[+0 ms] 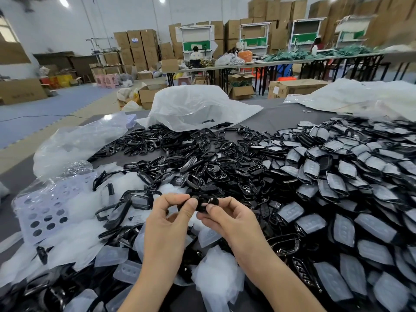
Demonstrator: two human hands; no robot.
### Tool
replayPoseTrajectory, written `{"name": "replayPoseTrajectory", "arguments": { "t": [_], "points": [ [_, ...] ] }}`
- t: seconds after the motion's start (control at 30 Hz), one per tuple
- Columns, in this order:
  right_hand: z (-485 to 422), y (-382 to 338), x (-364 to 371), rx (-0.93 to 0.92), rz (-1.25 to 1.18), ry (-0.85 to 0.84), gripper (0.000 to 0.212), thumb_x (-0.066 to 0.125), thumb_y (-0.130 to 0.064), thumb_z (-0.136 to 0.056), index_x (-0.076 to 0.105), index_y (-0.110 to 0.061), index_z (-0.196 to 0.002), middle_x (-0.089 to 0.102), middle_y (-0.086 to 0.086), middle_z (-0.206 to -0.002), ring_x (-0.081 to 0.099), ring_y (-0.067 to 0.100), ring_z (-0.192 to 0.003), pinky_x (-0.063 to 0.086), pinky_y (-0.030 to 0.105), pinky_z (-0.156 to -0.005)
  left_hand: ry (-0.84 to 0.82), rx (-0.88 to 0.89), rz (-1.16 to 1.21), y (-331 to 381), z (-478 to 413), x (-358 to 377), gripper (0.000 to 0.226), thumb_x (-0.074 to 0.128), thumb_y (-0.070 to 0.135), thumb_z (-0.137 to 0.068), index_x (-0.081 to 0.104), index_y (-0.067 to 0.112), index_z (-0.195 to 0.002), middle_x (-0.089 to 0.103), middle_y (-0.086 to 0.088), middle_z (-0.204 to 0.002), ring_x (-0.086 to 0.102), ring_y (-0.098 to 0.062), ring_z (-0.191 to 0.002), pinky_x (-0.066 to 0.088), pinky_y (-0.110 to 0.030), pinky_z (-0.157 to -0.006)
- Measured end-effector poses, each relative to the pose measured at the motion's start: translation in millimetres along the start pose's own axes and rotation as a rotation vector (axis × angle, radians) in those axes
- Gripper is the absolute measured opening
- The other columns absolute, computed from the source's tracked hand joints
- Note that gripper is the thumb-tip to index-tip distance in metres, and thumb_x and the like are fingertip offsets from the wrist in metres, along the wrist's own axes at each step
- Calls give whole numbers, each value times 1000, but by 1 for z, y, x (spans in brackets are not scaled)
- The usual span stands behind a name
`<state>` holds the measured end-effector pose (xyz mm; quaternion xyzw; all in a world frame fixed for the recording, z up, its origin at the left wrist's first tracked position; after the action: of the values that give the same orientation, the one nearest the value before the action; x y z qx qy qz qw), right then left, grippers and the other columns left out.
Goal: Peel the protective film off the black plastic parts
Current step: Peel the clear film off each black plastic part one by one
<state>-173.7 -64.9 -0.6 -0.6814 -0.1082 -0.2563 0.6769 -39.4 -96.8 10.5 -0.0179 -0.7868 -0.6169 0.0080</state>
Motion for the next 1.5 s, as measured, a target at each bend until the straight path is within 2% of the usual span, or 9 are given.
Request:
{"name": "replayPoseTrajectory", "arguments": {
  "t": [0.23,0.4,0.6,0.73,0.87,1.0,1.13,1.33,1.5],
  "points": [
    [-1,-4,-1,14,-7,-77,9,68,-5,-92,63,1,-98,75,7,-88,75,31,-93,58,22,-75,-176,-108,159,-7,-7,-3,29,72,34,-76,68,34,-105,71,-15,-91,68,-28,-83,56,-40,-84],
    [0,-6,-5,11,65,-130,5,69,-9,-92,67,-4,-92,74,20,-99,75,32,-91,58,23,-76,-300,-189,175,-7,-10,-9,34,71,28,-81,70,32,-115,71,-2,-83,68,-22,-77,60,-32,-80],
    [1,-6,-4,-96,250,-97,15,70,-9,-92,67,-1,-104,74,10,-87,75,19,-82,56,19,-73,-102,215,-411,0,0,-5,27,66,17,-93,69,44,-89,69,24,-77,63,-1,-69,44,-9,-61],
    [-2,-6,-6,-169,351,-58,9,69,-6,-93,68,-11,-100,70,0,-76,71,11,-70,54,18,-68,-90,402,-602,3,4,-2,28,59,10,-97,71,30,-113,60,24,-59,56,11,-60,36,0,-55],
    [-8,-11,-16,-230,372,110,8,66,-8,-95,64,-15,-98,72,3,-74,71,13,-67,54,18,-65,-197,364,-717,5,-3,-18,22,51,33,-99,61,38,-117,63,28,-95,58,10,-91,42,-5,-74],
    [-11,-15,-28,-255,266,290,8,64,-10,-94,61,-16,-96,72,1,-74,72,12,-68,53,15,-63,-442,277,-849,3,0,-47,15,56,39,-95,60,50,-104,56,39,-103,54,10,-100,42,-12,-80],
    [-11,-17,-29,-281,257,362,7,64,-14,-93,59,-17,-97,73,8,-83,72,8,-66,50,10,-61,-579,399,-1025,0,17,-56,27,51,50,-96,57,44,-121,50,34,-114,39,9,-113,31,-19,-102],
    [-10,-17,-29,-281,285,399,7,64,-16,-94,58,-19,-97,73,12,-89,72,7,-67,50,11,-62,-670,409,-1102,5,32,-36,65,13,70,-90,52,41,-133,52,27,-121,43,2,-115,31,-17,-100],
    [-9,-16,-29,-270,304,392,7,64,-18,-93,59,-22,-96,72,5,-86,72,8,-69,53,18,-67,-443,336,-1194,5,15,-37,34,41,50,-100,56,34,-126,53,17,-112,49,-11,-112,36,-26,-98]
  ]
}}
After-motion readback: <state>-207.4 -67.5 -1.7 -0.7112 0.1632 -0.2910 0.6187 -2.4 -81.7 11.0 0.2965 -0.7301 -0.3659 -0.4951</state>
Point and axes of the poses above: each hand's wrist, its own z-axis away from the middle knuckle, its own x-axis out of the palm, y = z × x, the point moved 1 cm from there along -z, towards the middle knuckle
